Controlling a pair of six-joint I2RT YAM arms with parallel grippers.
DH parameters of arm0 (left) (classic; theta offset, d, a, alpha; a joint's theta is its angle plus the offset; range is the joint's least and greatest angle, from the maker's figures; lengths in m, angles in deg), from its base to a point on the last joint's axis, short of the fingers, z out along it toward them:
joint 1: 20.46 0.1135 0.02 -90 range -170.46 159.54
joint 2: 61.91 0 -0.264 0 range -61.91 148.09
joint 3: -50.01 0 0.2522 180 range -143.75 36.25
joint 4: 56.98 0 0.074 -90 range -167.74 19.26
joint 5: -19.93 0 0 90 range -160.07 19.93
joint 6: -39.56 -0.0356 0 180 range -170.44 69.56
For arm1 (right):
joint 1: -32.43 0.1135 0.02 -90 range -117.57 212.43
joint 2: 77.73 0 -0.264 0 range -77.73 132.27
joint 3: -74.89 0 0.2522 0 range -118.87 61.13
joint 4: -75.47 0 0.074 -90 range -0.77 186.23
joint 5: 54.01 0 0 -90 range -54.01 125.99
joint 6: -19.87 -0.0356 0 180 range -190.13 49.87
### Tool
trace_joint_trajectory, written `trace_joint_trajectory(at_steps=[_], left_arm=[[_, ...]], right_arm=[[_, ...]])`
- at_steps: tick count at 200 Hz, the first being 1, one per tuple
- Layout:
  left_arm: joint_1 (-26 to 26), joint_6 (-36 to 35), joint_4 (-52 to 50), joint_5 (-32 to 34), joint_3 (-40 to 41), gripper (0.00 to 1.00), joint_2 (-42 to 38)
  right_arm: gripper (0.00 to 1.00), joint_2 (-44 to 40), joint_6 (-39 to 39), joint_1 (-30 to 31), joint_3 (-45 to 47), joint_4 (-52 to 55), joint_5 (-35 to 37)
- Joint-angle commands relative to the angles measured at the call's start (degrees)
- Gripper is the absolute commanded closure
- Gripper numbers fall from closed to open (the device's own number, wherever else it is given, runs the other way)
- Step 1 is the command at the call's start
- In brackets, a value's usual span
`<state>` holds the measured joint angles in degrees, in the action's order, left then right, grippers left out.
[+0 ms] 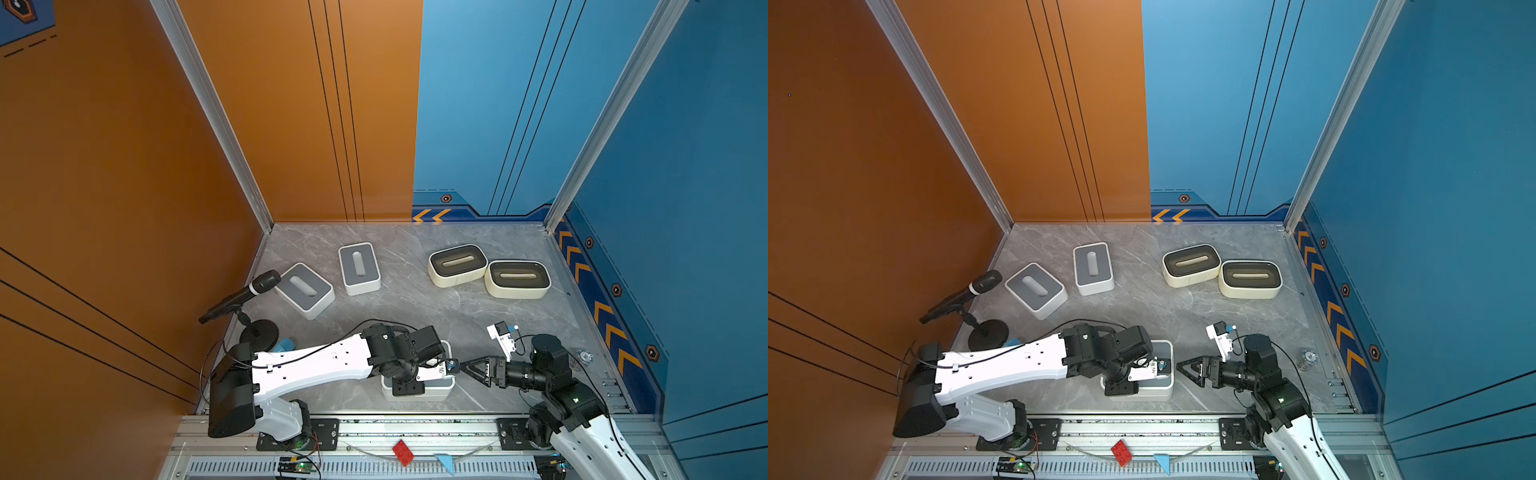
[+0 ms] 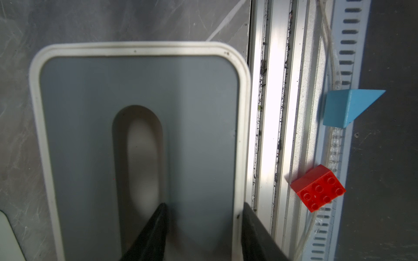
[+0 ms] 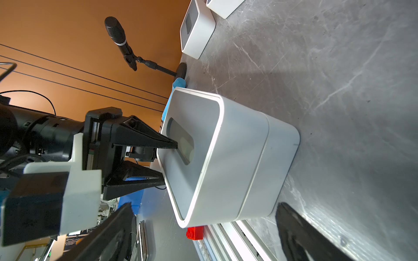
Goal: Stack the tissue boxes
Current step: Place the tissue box at the tissue box.
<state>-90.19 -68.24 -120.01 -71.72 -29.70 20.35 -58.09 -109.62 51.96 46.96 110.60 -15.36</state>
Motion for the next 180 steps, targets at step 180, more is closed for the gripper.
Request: trace_joint_trajectory(at_steps=[180], left_arm=[[0.74,-1.45,-0.08,-1.51,1.25,0.43,0.44]], right_arm=[[0.0,-0.17,-0.3,0.77,0.63,-1.85,1.17]])
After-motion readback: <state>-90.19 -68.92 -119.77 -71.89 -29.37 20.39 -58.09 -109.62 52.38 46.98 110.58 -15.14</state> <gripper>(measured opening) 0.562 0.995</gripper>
